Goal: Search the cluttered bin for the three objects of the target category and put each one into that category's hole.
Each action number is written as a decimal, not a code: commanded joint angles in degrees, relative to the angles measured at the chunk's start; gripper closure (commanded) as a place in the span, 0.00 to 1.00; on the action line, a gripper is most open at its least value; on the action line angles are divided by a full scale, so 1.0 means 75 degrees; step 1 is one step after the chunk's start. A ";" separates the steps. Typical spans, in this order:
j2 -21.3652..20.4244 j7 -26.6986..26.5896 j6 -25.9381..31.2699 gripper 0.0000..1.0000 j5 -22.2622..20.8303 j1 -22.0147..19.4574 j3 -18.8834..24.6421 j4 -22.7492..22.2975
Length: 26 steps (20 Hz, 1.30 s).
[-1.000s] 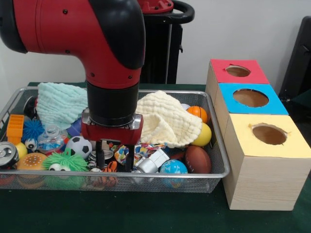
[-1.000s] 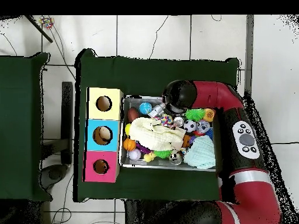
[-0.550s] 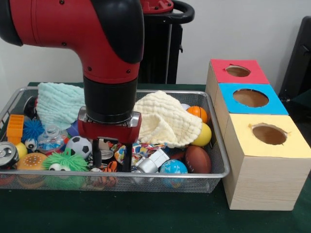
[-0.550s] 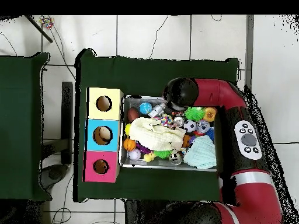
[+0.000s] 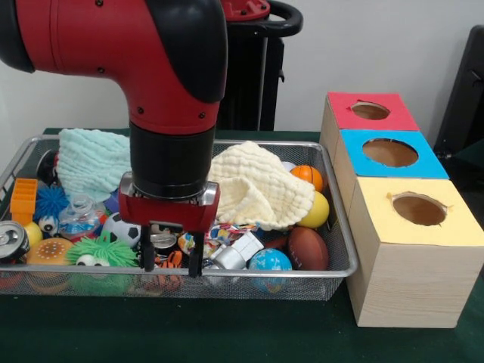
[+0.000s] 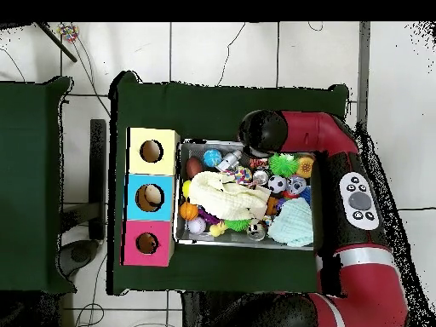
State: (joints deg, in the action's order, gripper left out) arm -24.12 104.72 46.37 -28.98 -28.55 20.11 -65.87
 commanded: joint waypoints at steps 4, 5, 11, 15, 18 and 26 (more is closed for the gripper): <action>0.0658 -0.0458 -0.1046 0.00 -0.0692 0.0052 -0.0173 -0.0162; 0.0760 -0.0513 -0.0973 0.00 -0.0648 0.0061 -0.0166 -0.0019; 0.1014 -0.0733 -0.0653 0.00 -0.0439 0.0096 -0.0069 0.0424; 0.0955 -0.0669 -0.0627 0.00 -0.0371 0.0101 -0.0094 0.0311; 0.0934 -0.0719 -0.0506 0.00 -0.0332 0.0118 -0.0083 0.0365; 0.0874 -0.0690 -0.0482 0.00 -0.0288 0.0114 -0.0109 0.0266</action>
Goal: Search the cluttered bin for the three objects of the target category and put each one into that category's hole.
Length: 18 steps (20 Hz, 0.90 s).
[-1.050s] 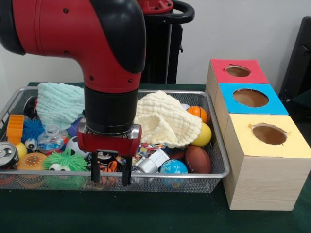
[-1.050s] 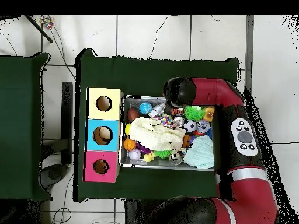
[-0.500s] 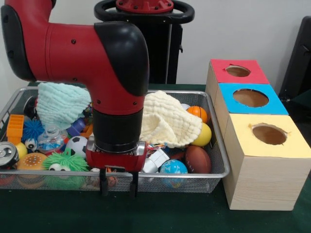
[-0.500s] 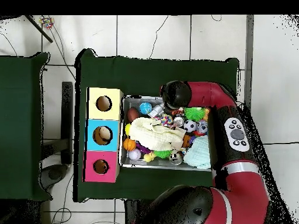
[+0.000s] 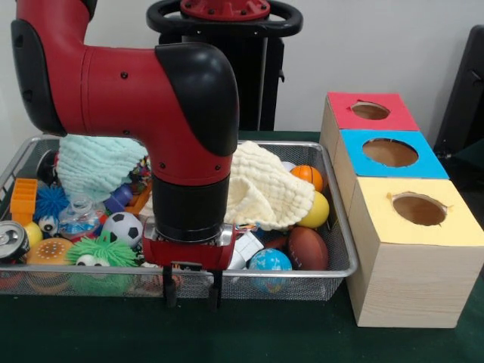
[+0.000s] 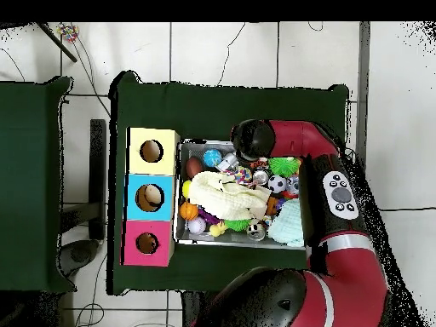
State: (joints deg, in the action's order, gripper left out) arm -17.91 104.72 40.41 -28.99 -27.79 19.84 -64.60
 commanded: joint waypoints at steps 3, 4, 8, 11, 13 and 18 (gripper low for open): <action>0.0088 -0.0717 0.0426 0.00 -0.0248 0.0027 -0.0044 0.0205; 0.0110 -0.0709 0.0429 0.00 -0.0241 0.0033 -0.0036 0.0228; -0.0010 -0.0682 0.0478 0.00 -0.0229 0.0022 -0.0085 0.0107; 0.0005 -0.0667 0.0501 0.00 -0.0247 0.0030 -0.0121 0.0123; 0.0040 -0.0612 0.0470 0.00 -0.0288 0.0035 -0.0185 0.0125; -0.0012 -0.0488 0.0417 0.00 -0.0361 0.0076 -0.0355 -0.0057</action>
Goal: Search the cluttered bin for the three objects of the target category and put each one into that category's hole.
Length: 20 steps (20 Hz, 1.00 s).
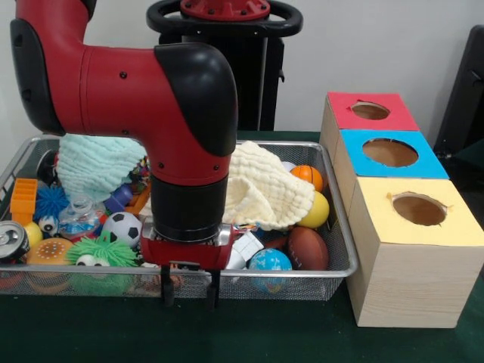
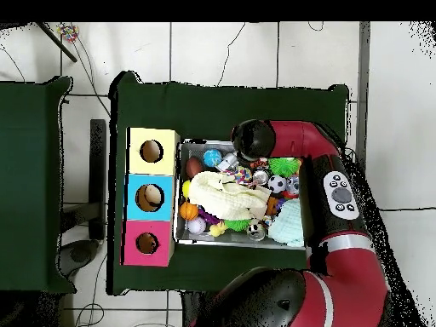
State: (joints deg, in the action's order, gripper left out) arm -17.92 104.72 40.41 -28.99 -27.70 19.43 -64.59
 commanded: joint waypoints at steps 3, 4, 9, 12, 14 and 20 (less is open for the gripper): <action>-0.0034 -0.0497 0.0338 0.00 -0.0394 0.0053 -0.0353 -0.0142; -0.0027 -0.0487 0.0309 0.00 -0.0405 0.0058 -0.0371 -0.0149; -0.0014 -0.0320 0.0214 0.00 -0.0373 0.0113 -0.0474 -0.0280; -0.0041 -0.0305 0.0209 0.00 -0.0332 0.0130 -0.0526 -0.0349; -0.0084 -0.0356 0.0258 0.00 -0.0300 0.0127 -0.0547 -0.0362; -0.0374 -0.0404 0.0710 0.00 -0.0156 0.0259 -0.0646 -0.0329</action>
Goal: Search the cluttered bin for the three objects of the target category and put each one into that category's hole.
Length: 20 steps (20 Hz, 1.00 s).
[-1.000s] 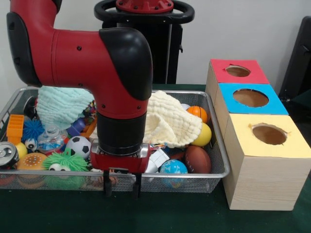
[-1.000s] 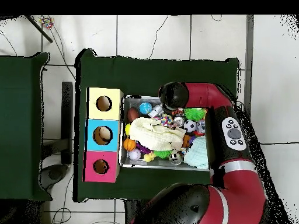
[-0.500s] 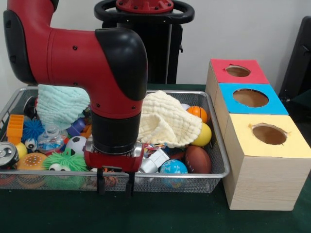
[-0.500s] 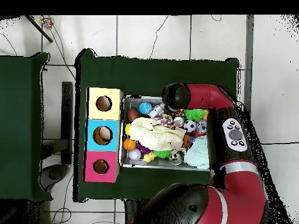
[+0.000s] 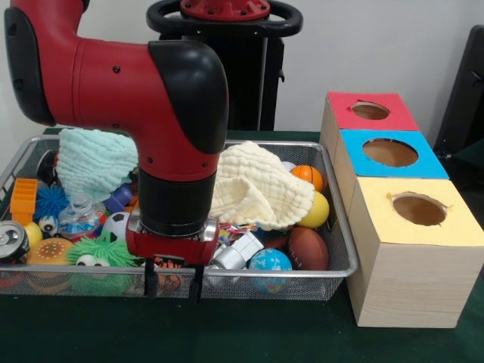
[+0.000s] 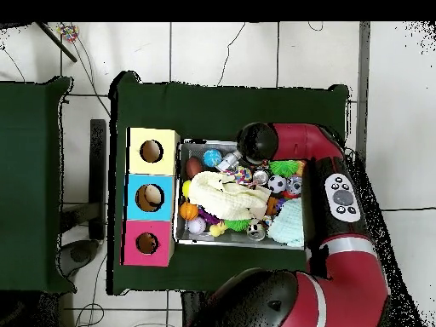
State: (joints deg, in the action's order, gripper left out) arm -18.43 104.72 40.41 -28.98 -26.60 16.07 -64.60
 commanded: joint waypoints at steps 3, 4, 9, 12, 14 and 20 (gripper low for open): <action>-0.0432 -0.0497 0.0980 0.00 -0.0066 0.0145 -0.0214 -0.0252; -0.0454 -0.0514 0.1031 0.00 -0.0043 0.0152 -0.0216 -0.0237; -0.0586 -0.0572 0.1343 0.00 0.0059 0.0190 -0.0211 -0.0145; -0.0743 -0.0612 0.1502 0.00 0.0097 0.0177 -0.0195 -0.0198; -0.0806 -0.0605 0.1571 0.00 0.0120 0.0170 -0.0173 -0.0229; -0.1033 -0.0597 0.1709 0.00 0.0280 0.0091 -0.0008 -0.0441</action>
State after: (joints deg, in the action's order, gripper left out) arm -24.11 104.72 46.40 -28.50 -25.49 15.06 -64.61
